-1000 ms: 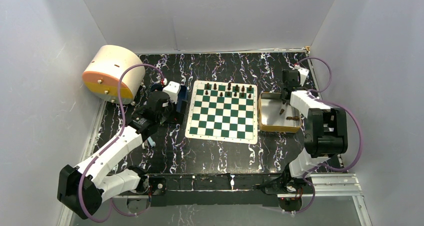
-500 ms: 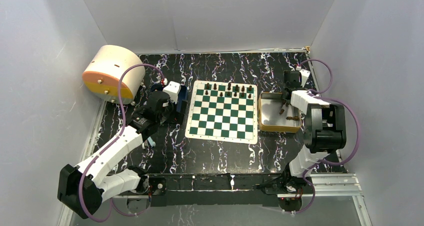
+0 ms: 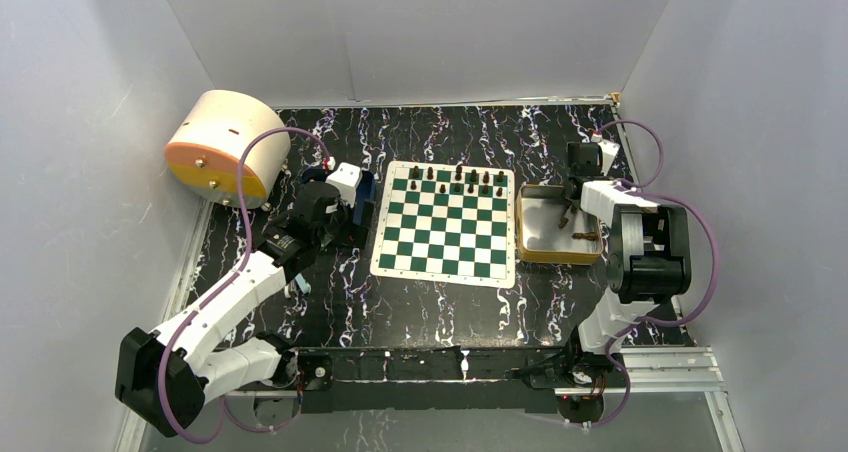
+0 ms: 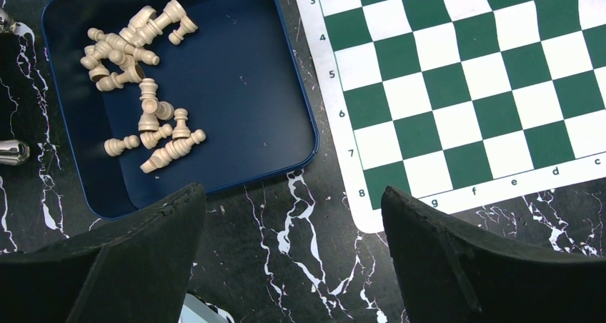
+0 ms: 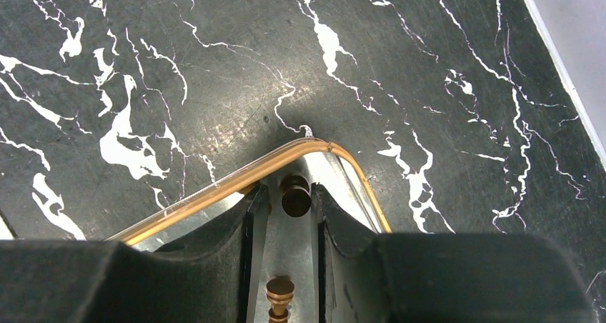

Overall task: Set up the chess pieces on the board
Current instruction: Pick up the chess piece from the storage box.

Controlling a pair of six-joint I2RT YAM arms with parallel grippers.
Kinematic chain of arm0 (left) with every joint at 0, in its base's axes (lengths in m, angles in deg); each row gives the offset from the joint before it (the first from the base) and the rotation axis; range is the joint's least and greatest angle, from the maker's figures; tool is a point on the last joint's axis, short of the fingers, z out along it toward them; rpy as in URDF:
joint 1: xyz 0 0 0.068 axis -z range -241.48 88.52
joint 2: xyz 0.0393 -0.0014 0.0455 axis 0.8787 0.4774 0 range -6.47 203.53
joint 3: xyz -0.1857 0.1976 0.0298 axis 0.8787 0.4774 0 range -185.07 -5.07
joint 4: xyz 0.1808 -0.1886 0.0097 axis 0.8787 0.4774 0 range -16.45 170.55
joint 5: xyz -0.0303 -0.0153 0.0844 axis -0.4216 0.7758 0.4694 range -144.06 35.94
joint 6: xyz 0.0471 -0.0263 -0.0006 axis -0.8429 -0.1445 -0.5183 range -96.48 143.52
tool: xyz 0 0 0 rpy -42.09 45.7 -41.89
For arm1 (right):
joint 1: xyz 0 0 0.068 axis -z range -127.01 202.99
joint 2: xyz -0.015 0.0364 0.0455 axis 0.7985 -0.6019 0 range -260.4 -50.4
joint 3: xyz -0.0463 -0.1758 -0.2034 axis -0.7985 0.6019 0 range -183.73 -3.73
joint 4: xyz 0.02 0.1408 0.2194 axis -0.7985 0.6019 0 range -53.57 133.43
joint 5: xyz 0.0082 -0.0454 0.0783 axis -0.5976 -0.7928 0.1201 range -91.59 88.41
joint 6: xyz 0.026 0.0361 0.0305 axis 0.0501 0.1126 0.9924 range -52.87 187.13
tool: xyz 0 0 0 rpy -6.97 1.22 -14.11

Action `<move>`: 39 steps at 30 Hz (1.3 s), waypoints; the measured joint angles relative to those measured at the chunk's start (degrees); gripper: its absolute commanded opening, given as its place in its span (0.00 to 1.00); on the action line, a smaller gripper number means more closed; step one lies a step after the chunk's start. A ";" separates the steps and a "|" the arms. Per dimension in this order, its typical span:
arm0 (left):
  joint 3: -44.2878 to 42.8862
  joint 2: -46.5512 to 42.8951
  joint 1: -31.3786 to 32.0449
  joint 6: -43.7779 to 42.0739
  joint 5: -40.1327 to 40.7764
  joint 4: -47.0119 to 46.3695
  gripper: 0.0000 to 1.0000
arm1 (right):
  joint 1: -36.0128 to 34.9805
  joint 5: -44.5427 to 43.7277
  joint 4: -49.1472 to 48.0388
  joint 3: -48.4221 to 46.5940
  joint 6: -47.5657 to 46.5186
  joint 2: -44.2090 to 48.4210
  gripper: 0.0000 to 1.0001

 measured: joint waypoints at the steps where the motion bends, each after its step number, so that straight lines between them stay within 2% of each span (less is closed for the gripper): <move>1: 0.00 0.00 0.00 -0.02 0.00 0.00 0.90 | 0.13 0.02 0.00 0.00 0.02 -0.11 0.36; 3: 0.00 0.00 0.00 -0.02 0.00 0.00 0.90 | 0.61 0.07 0.00 0.00 0.17 -0.11 0.36; 7: 0.00 0.00 0.00 -0.02 0.00 0.00 0.90 | 1.57 0.04 -0.04 0.00 0.31 -0.15 0.28; 12: 0.00 0.00 0.00 -0.02 0.00 0.00 0.90 | 1.81 0.02 -0.11 0.00 0.24 -0.33 0.27; 23: 0.00 0.00 0.00 -0.02 0.00 -0.04 0.90 | 1.81 0.46 -0.02 -0.07 -0.66 -0.33 0.19; 39: 0.00 0.00 0.00 -0.02 0.00 -0.13 0.90 | 1.81 2.23 4.94 -4.52 0.09 -0.31 0.17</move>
